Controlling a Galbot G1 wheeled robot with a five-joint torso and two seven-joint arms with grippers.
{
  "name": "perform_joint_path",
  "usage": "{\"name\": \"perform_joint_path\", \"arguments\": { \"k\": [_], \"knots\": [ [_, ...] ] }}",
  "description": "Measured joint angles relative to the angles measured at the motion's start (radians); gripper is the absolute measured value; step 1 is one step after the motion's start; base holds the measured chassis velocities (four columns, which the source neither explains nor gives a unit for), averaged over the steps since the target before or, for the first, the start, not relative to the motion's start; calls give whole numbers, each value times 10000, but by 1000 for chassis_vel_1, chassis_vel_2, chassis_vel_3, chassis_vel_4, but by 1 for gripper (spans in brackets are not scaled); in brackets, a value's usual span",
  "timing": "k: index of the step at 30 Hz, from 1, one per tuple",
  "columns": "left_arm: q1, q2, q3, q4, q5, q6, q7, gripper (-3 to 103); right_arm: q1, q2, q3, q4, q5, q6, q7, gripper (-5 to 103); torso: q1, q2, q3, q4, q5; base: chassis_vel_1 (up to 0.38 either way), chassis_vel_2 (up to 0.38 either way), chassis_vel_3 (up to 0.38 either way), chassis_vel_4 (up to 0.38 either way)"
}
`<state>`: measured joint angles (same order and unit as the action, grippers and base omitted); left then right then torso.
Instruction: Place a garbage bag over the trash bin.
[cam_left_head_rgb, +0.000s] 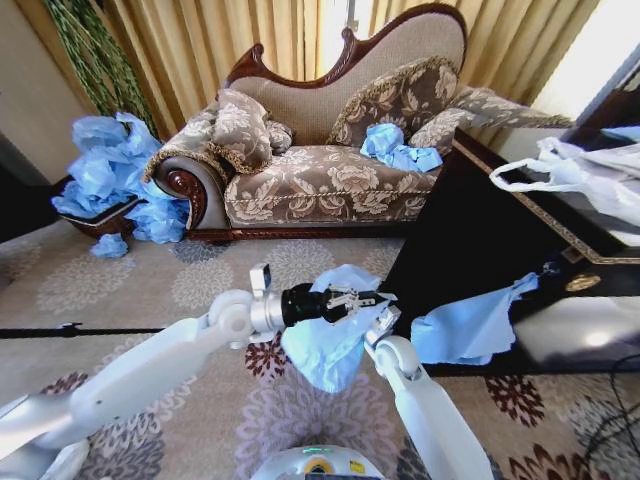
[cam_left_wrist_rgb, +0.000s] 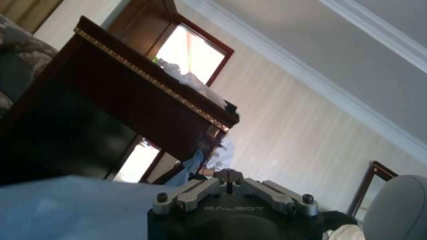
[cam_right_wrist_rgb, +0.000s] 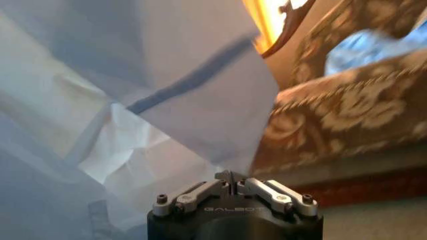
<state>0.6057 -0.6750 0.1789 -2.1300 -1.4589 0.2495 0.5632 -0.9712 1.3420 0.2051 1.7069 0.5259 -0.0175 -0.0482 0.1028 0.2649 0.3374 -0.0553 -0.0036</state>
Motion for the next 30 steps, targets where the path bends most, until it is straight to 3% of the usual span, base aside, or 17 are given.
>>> {"name": "perform_joint_path", "arguments": {
  "k": [6,11,26,30],
  "knots": [
    [1771,396,-1623,-495,155,-53,179,0,329,44,30,155,-380,124,741,0,0,0,0,4,-2,0,0,0,0],
    [2580,656,-2593,-471,253,-222,482,0,-101,-204,48,766,-985,90,888,0,0,0,-1,-1,1,0,0,0,0],
    [3674,2,-3195,-619,691,-528,300,0,-93,-344,197,1220,-1482,499,1929,0,-1,0,-1,1,1,0,0,0,0],
    [3943,-226,-3375,-537,843,-625,-454,-3,21,-410,258,1268,-1483,656,2176,0,-1,0,-1,2,1,0,0,0,0]
  ]
}}
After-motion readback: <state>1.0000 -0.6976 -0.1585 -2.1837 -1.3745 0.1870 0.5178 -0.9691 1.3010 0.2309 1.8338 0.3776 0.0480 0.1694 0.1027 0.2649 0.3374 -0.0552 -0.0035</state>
